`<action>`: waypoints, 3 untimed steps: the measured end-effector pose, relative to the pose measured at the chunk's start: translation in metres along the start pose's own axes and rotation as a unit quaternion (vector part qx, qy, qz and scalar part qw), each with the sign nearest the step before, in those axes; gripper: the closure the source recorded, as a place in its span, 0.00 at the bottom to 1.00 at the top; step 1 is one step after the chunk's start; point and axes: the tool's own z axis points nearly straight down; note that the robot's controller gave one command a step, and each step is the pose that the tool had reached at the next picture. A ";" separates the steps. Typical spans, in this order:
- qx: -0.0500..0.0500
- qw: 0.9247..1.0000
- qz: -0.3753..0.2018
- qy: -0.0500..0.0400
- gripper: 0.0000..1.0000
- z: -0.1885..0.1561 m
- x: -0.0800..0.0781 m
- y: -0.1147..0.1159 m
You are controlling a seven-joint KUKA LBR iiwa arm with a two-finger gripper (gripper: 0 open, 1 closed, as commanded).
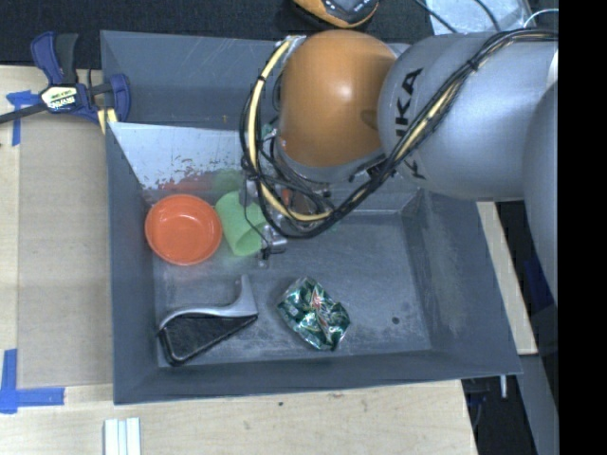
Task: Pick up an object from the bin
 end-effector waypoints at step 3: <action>-0.002 1.000 -0.029 -0.009 1.00 0.121 -0.027 0.085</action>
Offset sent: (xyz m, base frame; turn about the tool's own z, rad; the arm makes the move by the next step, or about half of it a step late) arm -0.0183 -0.0514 0.0162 -0.0211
